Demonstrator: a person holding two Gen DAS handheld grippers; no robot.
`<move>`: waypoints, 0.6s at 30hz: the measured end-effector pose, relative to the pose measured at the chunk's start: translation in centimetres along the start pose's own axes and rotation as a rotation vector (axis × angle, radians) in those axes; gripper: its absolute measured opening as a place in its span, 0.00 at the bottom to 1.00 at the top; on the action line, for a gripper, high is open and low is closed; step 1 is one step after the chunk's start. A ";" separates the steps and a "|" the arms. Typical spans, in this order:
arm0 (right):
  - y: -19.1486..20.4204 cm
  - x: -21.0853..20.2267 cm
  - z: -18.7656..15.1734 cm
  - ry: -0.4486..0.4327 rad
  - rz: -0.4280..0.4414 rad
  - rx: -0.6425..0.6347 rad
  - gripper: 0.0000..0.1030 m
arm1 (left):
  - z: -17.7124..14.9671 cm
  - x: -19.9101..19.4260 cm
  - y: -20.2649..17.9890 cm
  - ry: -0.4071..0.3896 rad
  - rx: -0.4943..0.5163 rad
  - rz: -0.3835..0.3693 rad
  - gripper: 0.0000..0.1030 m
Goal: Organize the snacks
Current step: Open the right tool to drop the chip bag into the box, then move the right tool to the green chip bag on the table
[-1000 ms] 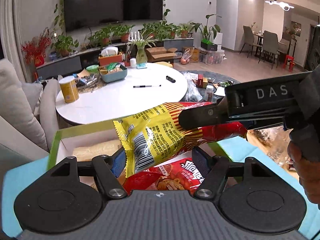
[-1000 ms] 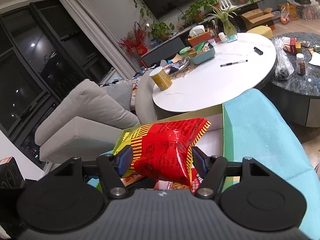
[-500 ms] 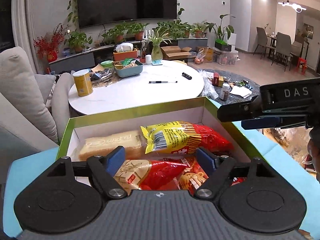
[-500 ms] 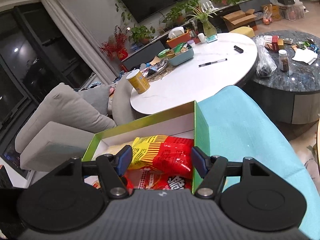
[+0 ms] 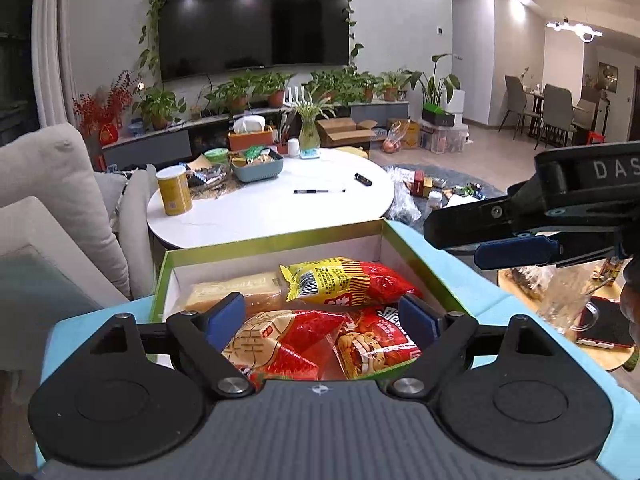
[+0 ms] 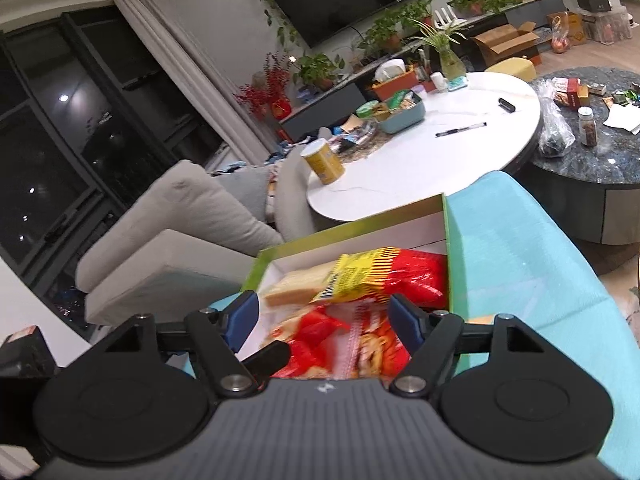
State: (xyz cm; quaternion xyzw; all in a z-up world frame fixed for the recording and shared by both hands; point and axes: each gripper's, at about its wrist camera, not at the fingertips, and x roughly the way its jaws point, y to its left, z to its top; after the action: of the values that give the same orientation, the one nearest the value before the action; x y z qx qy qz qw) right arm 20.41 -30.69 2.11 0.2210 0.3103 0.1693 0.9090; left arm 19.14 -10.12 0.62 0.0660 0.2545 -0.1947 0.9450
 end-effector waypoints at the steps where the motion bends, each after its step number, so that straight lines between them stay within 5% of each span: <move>1: 0.4 -0.5 -0.1 0.001 0.007 -0.003 0.55 | -0.1 -0.7 -0.1 -0.007 0.002 -0.001 0.80; 18: 4.7 -7.6 -4.9 -0.004 0.019 -0.107 0.57 | -3.5 -10.6 -3.2 -0.063 0.000 -0.023 0.83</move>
State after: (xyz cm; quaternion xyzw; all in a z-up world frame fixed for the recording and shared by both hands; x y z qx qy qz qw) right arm 10.82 -28.60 4.75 0.1754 0.2970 0.1937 0.9184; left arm 7.86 -8.77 2.92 0.0571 0.2255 -0.2075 0.9502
